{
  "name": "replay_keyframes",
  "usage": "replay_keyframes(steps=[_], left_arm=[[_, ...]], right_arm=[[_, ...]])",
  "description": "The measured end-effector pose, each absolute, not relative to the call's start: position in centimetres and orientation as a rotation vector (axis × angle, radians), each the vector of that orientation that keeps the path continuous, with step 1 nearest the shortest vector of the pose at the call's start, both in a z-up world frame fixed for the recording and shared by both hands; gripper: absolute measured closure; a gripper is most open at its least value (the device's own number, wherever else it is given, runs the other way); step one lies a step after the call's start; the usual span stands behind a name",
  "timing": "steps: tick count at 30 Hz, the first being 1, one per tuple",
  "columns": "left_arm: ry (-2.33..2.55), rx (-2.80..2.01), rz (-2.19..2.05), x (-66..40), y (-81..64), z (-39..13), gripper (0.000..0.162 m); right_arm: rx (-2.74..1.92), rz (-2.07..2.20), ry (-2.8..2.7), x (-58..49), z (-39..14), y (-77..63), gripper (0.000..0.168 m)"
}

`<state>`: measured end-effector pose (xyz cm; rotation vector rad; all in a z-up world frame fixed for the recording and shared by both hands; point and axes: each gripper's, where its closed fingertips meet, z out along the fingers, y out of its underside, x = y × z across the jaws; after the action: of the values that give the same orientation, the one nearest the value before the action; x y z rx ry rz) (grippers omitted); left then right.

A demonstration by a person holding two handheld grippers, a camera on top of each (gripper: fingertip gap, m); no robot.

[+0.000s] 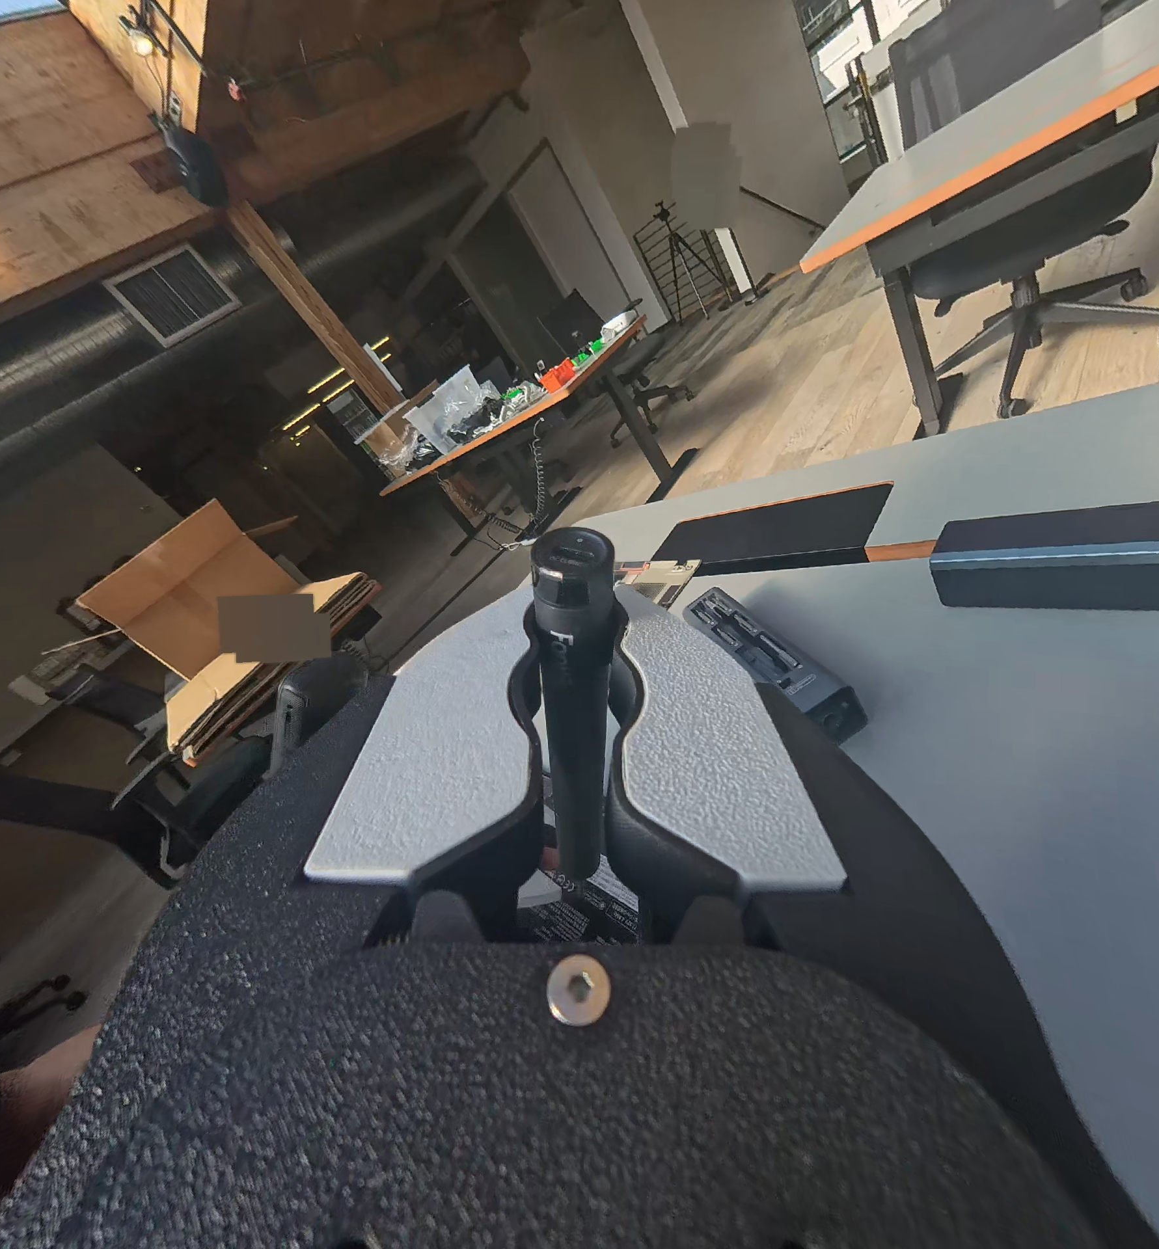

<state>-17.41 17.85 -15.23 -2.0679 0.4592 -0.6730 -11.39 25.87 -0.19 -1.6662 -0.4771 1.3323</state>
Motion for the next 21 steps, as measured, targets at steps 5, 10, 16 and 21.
replay_keyframes(steps=[5, 10, 16, 21], left_arm=[[0.352, -1.965, -1.053, -15.3, 16.1, -12.5, 0.139], [0.419, -1.84, -1.193, -13.9, 14.3, -10.0, 0.145], [0.446, -1.824, -1.222, -13.4, 13.9, -9.2, 0.15], [0.467, -1.845, -1.203, -13.0, 13.9, -9.4, 0.153]], right_arm=[[-1.608, 1.382, -0.454, -10.4, 1.4, 24.6, 0.153], [-1.554, 1.442, -0.479, -10.2, 2.7, 23.1, 0.153], [-1.512, 1.451, -0.546, -10.3, 4.1, 21.8, 0.153], [-1.509, 1.446, -0.566, -10.4, 4.3, 21.4, 0.154]])
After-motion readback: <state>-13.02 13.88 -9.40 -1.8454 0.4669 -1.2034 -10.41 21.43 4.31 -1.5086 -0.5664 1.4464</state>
